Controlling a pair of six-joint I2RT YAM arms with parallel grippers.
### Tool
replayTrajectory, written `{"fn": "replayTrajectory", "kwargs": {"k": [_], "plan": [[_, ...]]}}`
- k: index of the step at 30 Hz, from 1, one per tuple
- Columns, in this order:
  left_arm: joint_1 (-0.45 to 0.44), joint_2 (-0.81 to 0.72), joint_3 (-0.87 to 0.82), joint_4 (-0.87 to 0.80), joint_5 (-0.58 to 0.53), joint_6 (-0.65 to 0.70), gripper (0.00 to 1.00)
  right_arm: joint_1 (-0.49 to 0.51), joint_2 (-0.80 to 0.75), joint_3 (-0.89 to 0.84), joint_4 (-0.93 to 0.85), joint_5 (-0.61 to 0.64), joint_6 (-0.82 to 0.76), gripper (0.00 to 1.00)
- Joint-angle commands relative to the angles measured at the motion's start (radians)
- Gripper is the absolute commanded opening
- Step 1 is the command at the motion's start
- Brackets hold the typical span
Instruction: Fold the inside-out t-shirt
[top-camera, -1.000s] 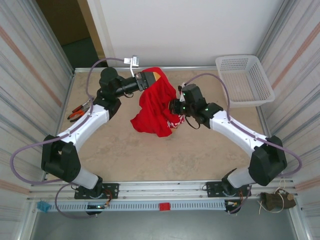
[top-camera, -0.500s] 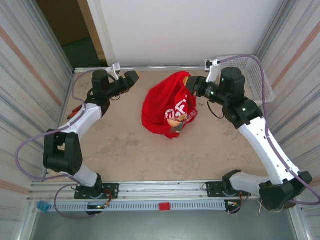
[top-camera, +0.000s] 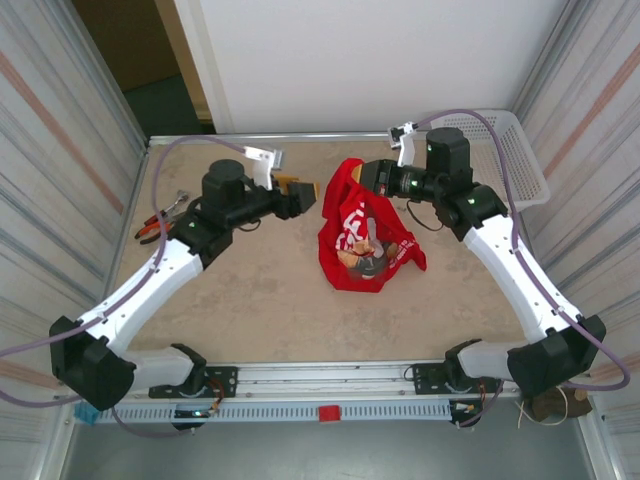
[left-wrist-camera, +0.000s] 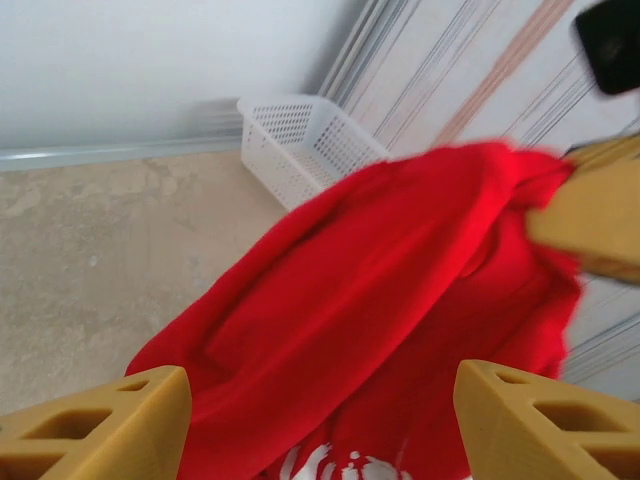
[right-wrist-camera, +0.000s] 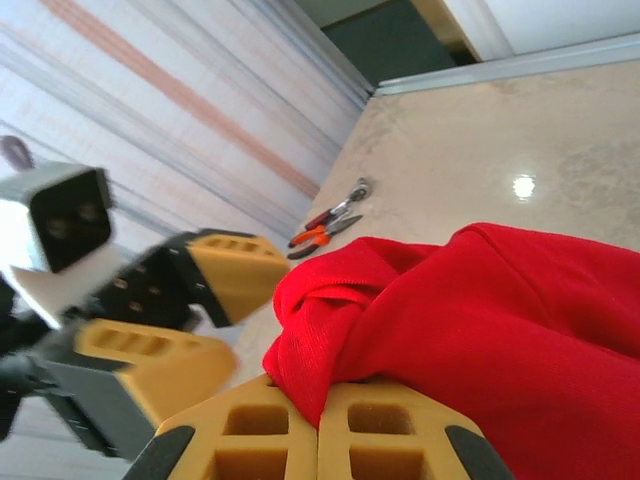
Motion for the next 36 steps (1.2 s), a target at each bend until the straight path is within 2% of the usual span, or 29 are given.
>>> {"fn": "replayTrajectory", "kwargs": {"k": [1,7,12,13,15,17,19,23,26,28,31,32,34,36], "plan": [[-0.031,0.027,-0.035,-0.004,-0.132,0.071,0.71,-0.003,-0.014,0.046,0.066,-0.096,0.030,0.00],[-0.079,0.109,-0.020,0.062,-0.119,0.072,0.74,0.030,-0.014,0.057,0.115,-0.120,0.078,0.00],[-0.117,0.190,0.034,0.062,-0.188,0.076,0.76,0.071,-0.001,0.079,0.113,-0.130,0.078,0.00],[-0.117,0.203,0.045,0.062,-0.206,0.076,0.74,0.068,-0.004,0.076,0.114,-0.134,0.077,0.00],[-0.098,0.214,0.062,0.056,-0.202,0.081,0.53,0.043,-0.017,0.063,0.104,-0.136,0.074,0.00],[-0.048,0.193,0.061,0.061,-0.117,0.078,0.22,-0.029,-0.044,0.018,0.095,-0.136,0.077,0.00],[0.011,0.154,0.047,0.080,0.004,0.070,0.02,-0.110,-0.063,-0.037,0.096,-0.151,0.086,0.00],[0.127,0.097,0.040,0.126,0.327,0.026,0.00,-0.207,-0.039,-0.124,0.109,-0.158,0.078,0.00],[0.174,0.075,0.034,0.190,0.502,-0.027,0.00,-0.216,0.015,-0.147,0.125,-0.149,0.075,0.00],[0.188,0.074,0.033,0.238,0.575,-0.075,0.00,-0.216,0.054,-0.146,0.129,-0.138,0.079,0.00],[0.193,0.083,0.022,0.326,0.645,-0.147,0.00,-0.208,0.094,-0.142,0.115,-0.096,0.073,0.41],[0.193,0.089,0.015,0.359,0.656,-0.174,0.00,-0.202,0.097,-0.142,0.098,-0.079,0.064,0.48],[0.193,0.099,0.003,0.407,0.662,-0.216,0.00,-0.176,0.071,-0.157,0.075,-0.025,0.046,0.51],[0.193,0.108,-0.006,0.442,0.664,-0.244,0.00,-0.129,0.008,-0.184,0.038,0.083,0.021,0.52]]}}
